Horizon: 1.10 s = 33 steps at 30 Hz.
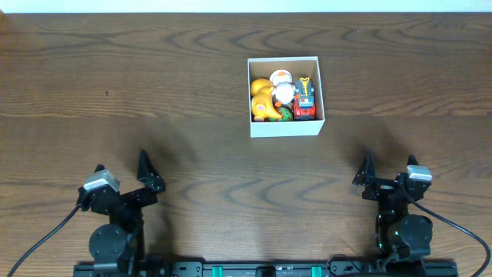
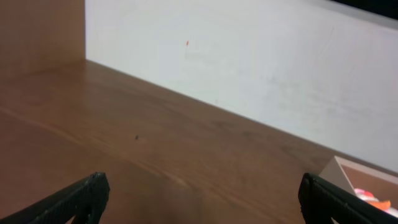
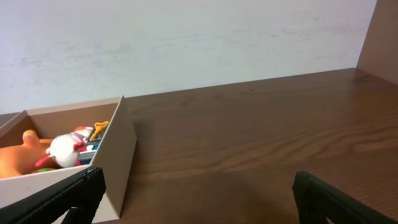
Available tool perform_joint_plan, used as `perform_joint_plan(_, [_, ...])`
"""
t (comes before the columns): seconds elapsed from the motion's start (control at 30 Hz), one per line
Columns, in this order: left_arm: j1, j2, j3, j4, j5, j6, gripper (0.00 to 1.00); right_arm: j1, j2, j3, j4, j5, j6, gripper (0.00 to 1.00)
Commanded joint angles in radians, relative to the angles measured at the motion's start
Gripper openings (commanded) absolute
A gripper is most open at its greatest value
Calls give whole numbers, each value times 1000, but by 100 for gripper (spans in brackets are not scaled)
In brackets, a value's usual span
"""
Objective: Pack container
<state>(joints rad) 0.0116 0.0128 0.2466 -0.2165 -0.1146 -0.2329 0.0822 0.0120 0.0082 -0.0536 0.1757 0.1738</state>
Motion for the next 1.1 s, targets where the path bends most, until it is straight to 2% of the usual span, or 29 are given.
perform_joint_plan(0.0, [10,-11,-68,62,23,-2,98,-10,-6,-3,-2,0,-14,99])
perform_joint_plan(0.2, [35,-11,-159,179,49,6,98,-10,-6,-3,-2,0,-14,99])
perform_joint_plan(0.3, [61,-11,-173,188,61,22,98,-10,-6,-3,-2,0,-14,99])
perform_joint_plan(0.67, [103,-11,-176,188,134,246,98,-10,-6,-3,-2,0,-14,99])
perform_joint_plan(1.07, [98,-11,-178,175,132,267,98,-10,-6,-3,-2,0,-14,99])
